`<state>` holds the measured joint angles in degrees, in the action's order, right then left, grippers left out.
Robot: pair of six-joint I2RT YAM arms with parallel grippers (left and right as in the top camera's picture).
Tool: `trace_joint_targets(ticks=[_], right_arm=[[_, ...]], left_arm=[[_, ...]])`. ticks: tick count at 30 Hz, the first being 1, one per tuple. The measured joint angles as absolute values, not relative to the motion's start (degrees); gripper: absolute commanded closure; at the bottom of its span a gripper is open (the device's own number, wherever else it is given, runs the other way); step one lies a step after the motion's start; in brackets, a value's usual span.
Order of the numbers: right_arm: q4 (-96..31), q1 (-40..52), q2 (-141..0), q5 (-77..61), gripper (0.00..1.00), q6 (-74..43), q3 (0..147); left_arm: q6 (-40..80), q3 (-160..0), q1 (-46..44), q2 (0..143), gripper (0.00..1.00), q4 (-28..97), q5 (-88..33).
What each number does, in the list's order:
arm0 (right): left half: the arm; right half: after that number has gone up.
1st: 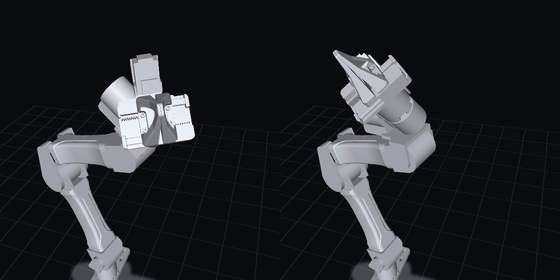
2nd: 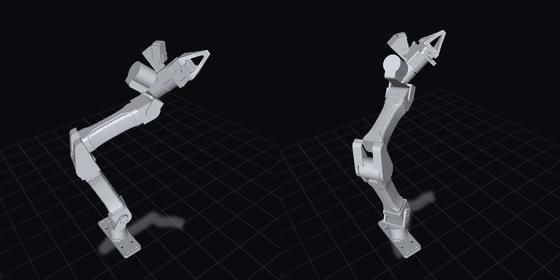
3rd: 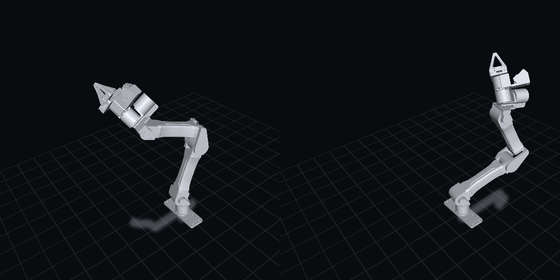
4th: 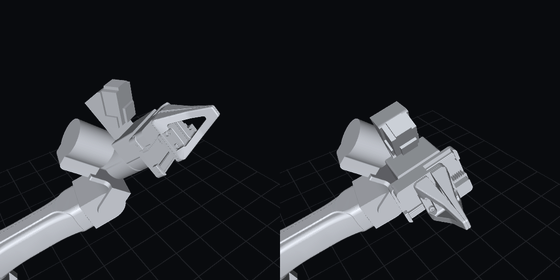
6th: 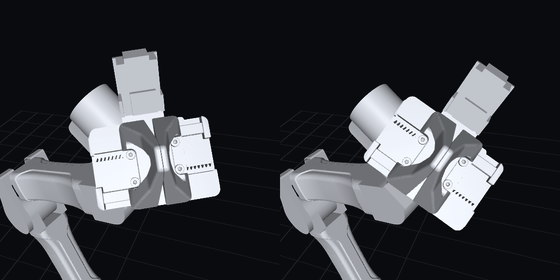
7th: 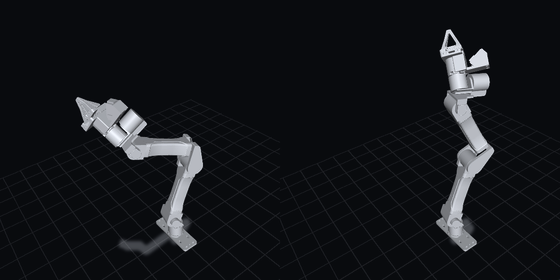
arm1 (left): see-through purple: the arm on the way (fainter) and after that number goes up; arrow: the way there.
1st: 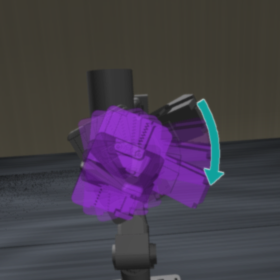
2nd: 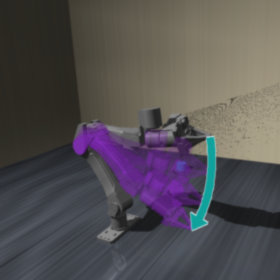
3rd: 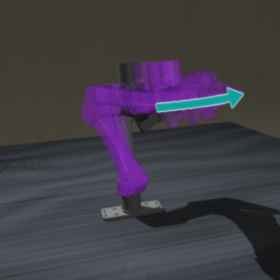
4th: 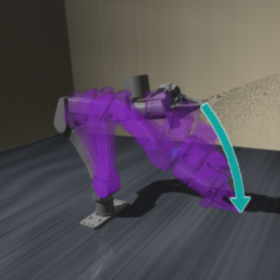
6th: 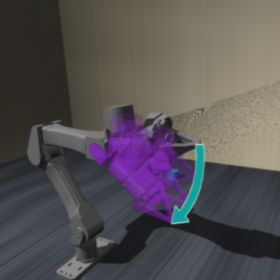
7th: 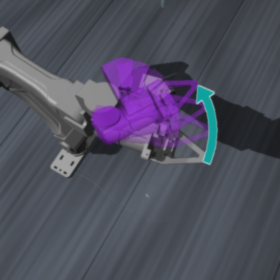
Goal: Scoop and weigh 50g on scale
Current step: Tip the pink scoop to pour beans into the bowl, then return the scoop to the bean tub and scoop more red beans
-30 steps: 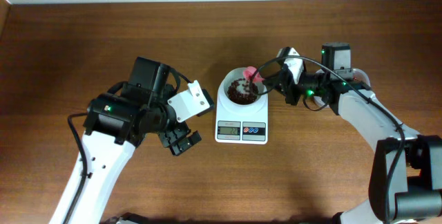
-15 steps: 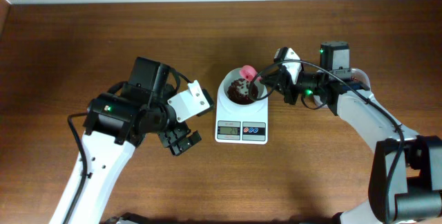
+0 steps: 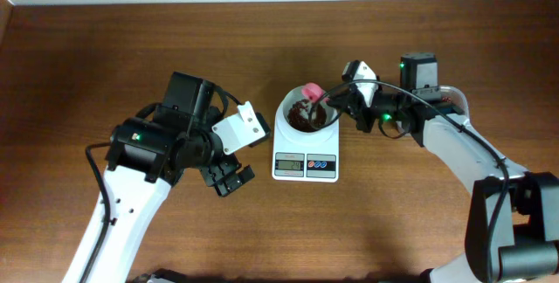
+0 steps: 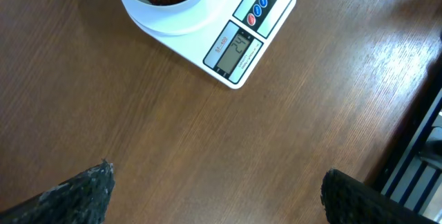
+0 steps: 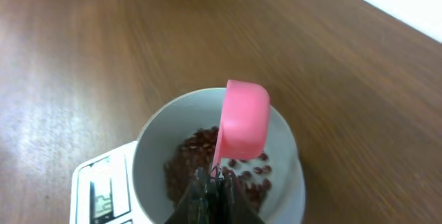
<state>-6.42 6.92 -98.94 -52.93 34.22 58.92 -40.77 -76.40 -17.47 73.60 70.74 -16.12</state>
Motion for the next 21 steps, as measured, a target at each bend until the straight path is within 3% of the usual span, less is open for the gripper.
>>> trace_joint_targets(ticks=[21], right_arm=[[-4.7, 9.1, -97.1, -45.0, 0.96, 36.2, 59.0]], left_arm=[[-40.8, -76.4, -17.5, 73.6, 0.01, 70.7, -16.1]])
